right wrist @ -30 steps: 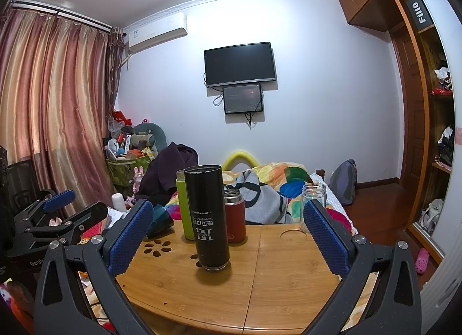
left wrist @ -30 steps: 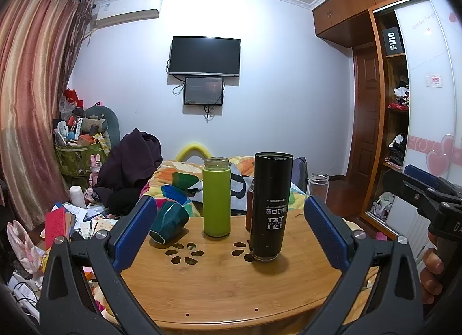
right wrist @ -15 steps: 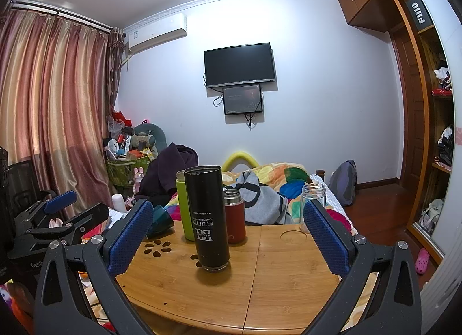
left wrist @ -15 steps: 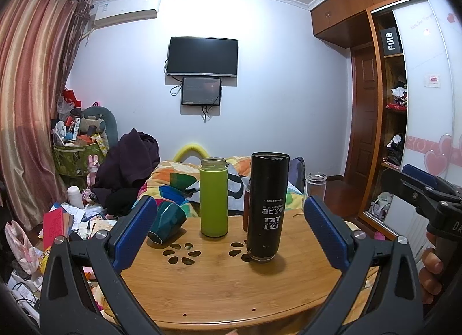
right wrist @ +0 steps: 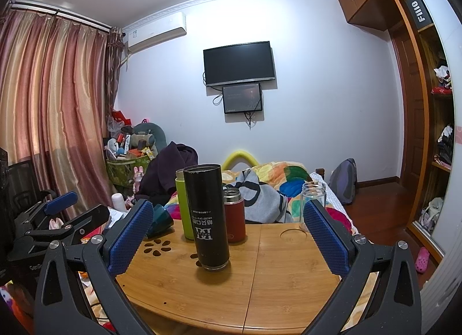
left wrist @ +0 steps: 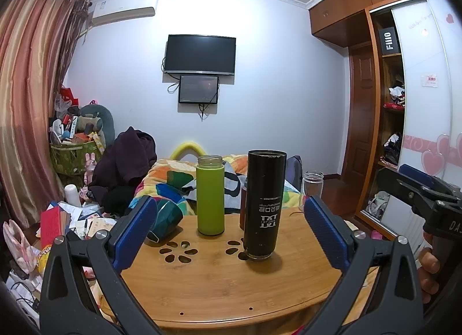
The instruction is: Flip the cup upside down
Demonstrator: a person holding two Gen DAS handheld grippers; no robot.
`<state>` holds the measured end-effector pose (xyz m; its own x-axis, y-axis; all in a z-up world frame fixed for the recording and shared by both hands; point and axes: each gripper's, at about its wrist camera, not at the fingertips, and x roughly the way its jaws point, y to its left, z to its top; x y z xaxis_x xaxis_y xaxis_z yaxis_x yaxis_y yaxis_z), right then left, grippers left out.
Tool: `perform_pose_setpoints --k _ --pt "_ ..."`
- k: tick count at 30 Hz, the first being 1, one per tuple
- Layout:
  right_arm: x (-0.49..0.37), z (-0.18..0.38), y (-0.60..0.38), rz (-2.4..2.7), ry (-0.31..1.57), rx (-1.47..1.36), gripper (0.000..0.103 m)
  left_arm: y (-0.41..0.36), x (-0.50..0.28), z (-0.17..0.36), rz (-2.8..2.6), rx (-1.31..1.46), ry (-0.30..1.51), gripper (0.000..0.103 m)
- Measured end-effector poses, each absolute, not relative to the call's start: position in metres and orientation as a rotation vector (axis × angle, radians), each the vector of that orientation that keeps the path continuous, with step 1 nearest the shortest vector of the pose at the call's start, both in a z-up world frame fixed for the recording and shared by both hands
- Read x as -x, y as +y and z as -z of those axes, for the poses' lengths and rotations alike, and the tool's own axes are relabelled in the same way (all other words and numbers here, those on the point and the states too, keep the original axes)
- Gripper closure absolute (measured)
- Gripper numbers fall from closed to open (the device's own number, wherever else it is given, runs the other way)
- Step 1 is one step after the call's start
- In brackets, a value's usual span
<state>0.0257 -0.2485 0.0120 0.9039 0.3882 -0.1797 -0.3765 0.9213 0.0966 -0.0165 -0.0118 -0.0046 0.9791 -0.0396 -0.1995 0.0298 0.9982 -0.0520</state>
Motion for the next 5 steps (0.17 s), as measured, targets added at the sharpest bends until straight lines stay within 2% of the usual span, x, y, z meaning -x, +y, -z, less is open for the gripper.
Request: perform_pose_setpoints --k 5 --pt "-0.0251 -0.0124 -0.2477 -0.395 0.199 -0.059 0.0 -0.0083 0.017 0.0042 0.039 0.059 0.205 0.0"
